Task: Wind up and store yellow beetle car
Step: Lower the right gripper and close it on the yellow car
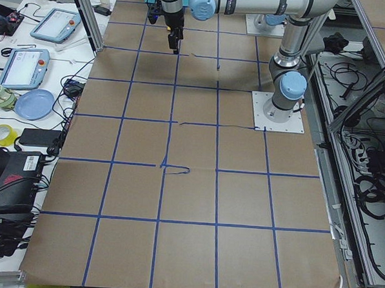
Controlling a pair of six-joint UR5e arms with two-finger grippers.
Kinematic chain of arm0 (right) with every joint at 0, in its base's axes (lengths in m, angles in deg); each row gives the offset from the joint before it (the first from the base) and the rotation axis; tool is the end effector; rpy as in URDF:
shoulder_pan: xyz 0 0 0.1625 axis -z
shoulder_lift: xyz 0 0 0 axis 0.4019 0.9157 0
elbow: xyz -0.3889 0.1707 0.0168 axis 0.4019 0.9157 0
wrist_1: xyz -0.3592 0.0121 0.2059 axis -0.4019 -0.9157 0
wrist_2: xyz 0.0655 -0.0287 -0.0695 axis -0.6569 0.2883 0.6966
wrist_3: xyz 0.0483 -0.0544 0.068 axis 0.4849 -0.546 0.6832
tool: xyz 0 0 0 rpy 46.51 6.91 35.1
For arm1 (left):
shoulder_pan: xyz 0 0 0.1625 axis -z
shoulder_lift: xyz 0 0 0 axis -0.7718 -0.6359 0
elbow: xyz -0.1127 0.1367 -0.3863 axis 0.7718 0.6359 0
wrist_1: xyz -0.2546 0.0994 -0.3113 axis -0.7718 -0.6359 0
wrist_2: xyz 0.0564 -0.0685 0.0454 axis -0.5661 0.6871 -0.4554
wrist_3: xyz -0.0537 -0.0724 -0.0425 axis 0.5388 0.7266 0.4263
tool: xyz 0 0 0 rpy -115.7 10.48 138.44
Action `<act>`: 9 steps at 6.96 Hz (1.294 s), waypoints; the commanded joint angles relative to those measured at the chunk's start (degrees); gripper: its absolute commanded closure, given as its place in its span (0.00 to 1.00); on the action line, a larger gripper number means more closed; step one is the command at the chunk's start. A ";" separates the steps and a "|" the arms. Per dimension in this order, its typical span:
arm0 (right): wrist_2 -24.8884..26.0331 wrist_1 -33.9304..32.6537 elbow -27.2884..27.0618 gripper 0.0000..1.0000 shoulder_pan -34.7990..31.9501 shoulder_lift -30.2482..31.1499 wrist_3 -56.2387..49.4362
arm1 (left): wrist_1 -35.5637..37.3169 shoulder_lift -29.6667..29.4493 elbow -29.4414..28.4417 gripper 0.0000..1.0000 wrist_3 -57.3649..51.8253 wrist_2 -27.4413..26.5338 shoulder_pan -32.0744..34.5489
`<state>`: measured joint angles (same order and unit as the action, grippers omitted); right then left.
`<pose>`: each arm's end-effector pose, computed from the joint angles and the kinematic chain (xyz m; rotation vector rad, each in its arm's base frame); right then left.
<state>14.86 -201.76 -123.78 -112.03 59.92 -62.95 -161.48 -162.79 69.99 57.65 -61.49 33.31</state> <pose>0.1198 -0.6372 0.2337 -2.1798 2.2470 -0.0961 -0.0750 -0.5448 0.4709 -0.2052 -3.1090 -0.1928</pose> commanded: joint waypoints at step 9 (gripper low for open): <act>0.70 6.56 0.92 1.00 2.28 6.32 0.15 | 0.41 0.13 0.93 0.00 -0.42 0.02 -0.76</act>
<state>15.12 -202.49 -125.90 -110.19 62.46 -63.11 -161.12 -162.66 70.91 57.23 -61.46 32.56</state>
